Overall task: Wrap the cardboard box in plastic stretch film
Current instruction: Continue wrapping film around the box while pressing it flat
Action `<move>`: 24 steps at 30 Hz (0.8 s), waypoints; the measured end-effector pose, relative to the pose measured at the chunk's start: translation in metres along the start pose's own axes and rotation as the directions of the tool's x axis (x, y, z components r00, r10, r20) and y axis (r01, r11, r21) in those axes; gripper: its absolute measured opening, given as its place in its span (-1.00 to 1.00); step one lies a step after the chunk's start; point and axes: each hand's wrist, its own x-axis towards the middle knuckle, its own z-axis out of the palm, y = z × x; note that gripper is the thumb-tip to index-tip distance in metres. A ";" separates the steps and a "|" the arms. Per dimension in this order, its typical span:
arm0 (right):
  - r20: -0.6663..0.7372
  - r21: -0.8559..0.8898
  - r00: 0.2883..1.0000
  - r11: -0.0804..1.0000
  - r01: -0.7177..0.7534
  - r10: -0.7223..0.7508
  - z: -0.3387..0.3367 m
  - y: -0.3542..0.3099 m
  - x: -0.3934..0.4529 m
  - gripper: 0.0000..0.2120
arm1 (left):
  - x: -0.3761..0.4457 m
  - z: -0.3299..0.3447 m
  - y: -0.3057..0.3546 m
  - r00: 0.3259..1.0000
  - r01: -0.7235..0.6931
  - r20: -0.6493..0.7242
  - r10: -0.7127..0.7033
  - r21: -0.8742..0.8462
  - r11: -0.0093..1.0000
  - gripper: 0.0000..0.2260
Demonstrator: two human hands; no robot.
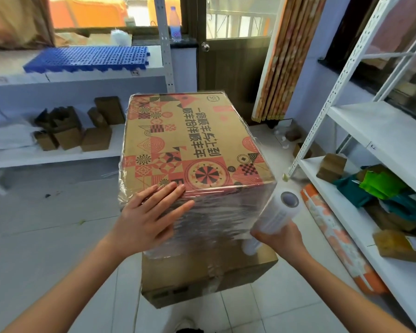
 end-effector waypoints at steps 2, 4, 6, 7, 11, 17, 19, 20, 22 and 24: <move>-0.005 0.014 1.000 1.000 0.004 -0.004 -0.003 0.000 0.004 -0.46 | 0.003 -0.001 0.002 1.000 -0.003 -0.002 0.003 0.000 1.000 -0.49; 0.026 0.003 0.999 0.999 0.035 -0.035 -0.006 -0.005 0.007 -0.55 | 0.004 -0.002 0.004 1.000 -0.006 0.005 0.006 0.006 1.000 -0.50; 0.168 0.139 0.980 0.987 0.083 -0.106 -0.009 -0.005 0.008 -0.64 | 0.004 -0.004 0.006 1.000 -0.001 0.010 0.001 0.006 1.000 -0.51; 0.277 0.260 0.949 0.963 0.076 -0.150 -0.010 -0.001 0.009 -0.66 | 0.004 -0.005 0.008 1.000 0.002 0.009 -0.002 0.008 1.000 -0.52; 0.273 0.303 0.950 0.951 0.063 -0.150 -0.020 0.014 0.007 -0.51 | 0.007 -0.008 0.016 0.999 0.017 0.032 -0.017 0.002 1.000 -0.53; 0.167 0.366 0.963 0.921 0.136 -0.209 -0.016 0.021 0.001 -0.47 | 0.015 -0.015 0.030 0.987 0.149 0.073 -0.146 -0.043 0.988 -0.56; 0.161 0.356 0.968 0.926 0.124 -0.192 -0.018 0.015 -0.001 -0.47 | 0.018 -0.019 0.037 0.980 0.193 0.046 -0.191 -0.043 0.980 -0.57; 0.165 0.351 0.971 0.930 0.107 -0.174 -0.019 0.010 -0.001 -0.47 | 0.020 -0.021 0.042 0.980 0.200 0.016 -0.200 -0.043 0.979 -0.57; 0.152 0.364 0.980 0.929 0.064 -0.127 -0.020 0.004 0.000 -0.48 | 0.021 -0.020 0.058 0.993 0.109 -0.033 -0.111 -0.055 0.992 -0.59; 0.132 0.346 0.987 0.937 0.044 -0.095 -0.021 0.000 0.002 -0.47 | 0.018 -0.012 0.076 0.983 -0.173 0.062 0.174 -0.031 0.984 -0.60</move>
